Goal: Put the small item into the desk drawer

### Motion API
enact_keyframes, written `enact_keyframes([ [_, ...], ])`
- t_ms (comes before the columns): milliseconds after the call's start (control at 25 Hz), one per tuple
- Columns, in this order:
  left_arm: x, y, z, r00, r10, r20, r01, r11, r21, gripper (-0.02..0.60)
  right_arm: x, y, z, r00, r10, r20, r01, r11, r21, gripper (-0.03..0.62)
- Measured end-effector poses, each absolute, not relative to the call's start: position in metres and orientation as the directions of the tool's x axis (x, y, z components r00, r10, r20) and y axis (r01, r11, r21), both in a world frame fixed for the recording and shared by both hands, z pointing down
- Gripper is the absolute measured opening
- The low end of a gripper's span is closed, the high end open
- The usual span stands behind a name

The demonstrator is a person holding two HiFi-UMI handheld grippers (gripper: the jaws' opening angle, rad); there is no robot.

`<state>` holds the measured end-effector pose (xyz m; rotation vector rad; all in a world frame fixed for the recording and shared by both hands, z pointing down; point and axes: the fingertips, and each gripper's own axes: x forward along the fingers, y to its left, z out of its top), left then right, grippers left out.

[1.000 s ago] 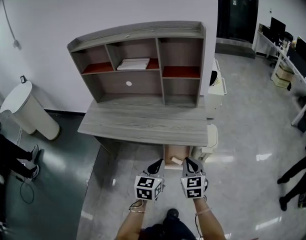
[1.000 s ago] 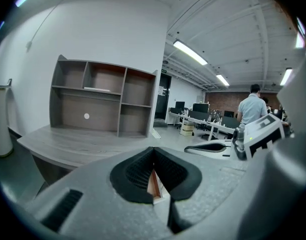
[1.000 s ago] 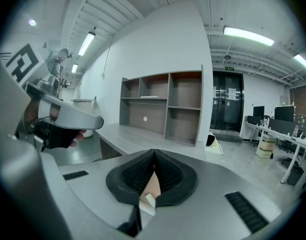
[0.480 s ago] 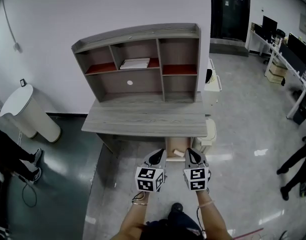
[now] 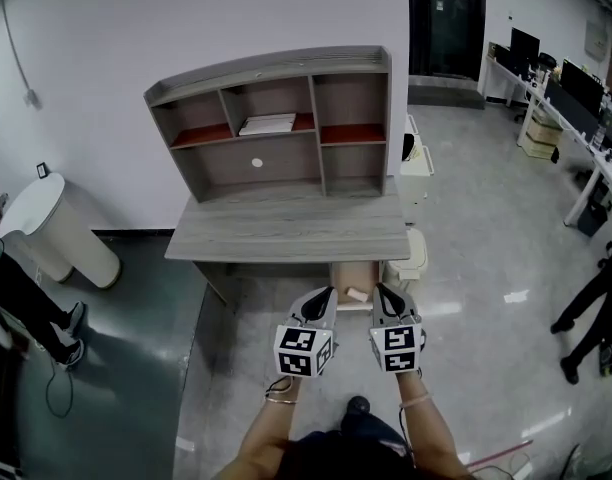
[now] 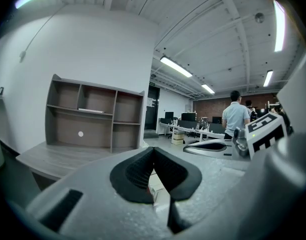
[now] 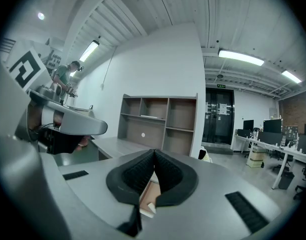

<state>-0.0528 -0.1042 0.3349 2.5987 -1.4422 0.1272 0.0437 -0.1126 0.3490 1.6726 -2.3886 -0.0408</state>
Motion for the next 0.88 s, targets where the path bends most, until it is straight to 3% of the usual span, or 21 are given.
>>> enact_keyframes([
  [880,-0.056,-0.051,0.273,0.571,-0.817,0.073,-0.821,-0.568,0.061,0.015,0.024,-0.050,0.275,-0.353,-0.933,0.074,-0.912,0.361,0.194,0.002],
])
